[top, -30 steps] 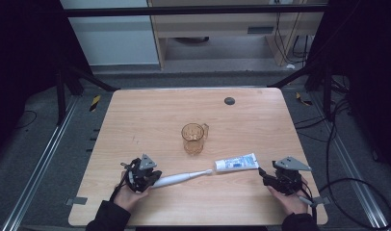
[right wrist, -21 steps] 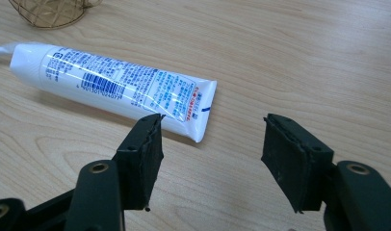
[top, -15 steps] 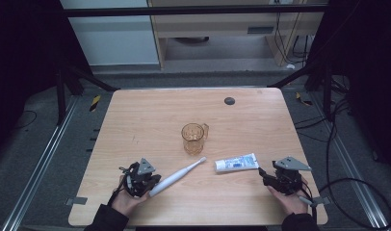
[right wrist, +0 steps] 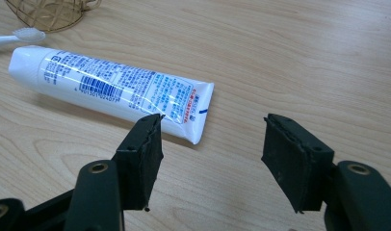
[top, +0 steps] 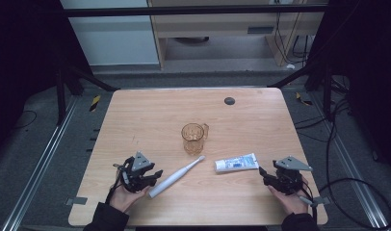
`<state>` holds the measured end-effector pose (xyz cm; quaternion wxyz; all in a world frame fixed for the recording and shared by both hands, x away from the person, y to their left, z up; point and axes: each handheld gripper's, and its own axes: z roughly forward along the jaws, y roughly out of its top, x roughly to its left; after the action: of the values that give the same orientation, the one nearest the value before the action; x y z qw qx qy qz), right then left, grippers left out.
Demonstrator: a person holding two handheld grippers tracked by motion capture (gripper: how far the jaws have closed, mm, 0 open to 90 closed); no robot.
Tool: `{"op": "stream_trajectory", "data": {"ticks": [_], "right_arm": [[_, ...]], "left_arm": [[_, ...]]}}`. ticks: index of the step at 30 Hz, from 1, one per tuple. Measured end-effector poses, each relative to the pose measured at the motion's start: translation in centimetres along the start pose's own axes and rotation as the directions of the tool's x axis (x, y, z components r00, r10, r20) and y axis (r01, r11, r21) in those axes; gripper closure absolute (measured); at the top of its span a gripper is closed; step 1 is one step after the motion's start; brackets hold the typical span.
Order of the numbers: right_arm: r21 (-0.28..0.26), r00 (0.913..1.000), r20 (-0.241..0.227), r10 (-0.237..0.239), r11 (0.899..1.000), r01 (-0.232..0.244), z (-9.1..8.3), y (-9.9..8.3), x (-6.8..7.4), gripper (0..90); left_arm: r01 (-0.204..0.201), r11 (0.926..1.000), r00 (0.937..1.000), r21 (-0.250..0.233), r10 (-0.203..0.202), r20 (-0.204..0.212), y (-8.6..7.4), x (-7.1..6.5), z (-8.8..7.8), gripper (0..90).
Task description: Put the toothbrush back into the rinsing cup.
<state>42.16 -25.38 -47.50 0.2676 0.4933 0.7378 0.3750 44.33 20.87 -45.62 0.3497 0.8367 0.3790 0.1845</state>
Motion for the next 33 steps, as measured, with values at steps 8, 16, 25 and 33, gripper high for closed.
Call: {"op": "stream_trajectory", "data": {"ticks": [8, 16, 25, 33], "right_arm": [[-0.006, 0.9999, 0.012, 0.007, 1.0, -0.007, -0.3, 0.0, -0.2, 38.0], [-0.002, 0.9996, 0.021, 0.017, 1.0, -0.017, -0.3, 0.0, -0.4, 36.6], [0.002, 0.9994, 0.022, 0.026, 1.0, -0.026, -0.2, 0.0, -0.5, 36.4], [0.003, 0.9995, 0.021, 0.022, 1.0, -0.022, -0.2, 0.1, -0.5, 36.3]], "left_arm": [[-0.017, 0.9999, 0.9997, -0.002, 0.017, -0.015, 1.1, -0.1, 0.2, 47.0], [-0.012, 0.9994, 0.9999, -0.033, 0.012, 0.008, 2.4, -0.2, 0.2, 37.8], [-0.04, 0.9992, 0.9986, -0.002, 0.04, 0.035, 4.1, -0.1, 0.3, 34.4], [-0.057, 0.9984, 0.9968, -0.001, 0.057, 0.056, 5.6, -0.7, 0.8, 33.4]]}}
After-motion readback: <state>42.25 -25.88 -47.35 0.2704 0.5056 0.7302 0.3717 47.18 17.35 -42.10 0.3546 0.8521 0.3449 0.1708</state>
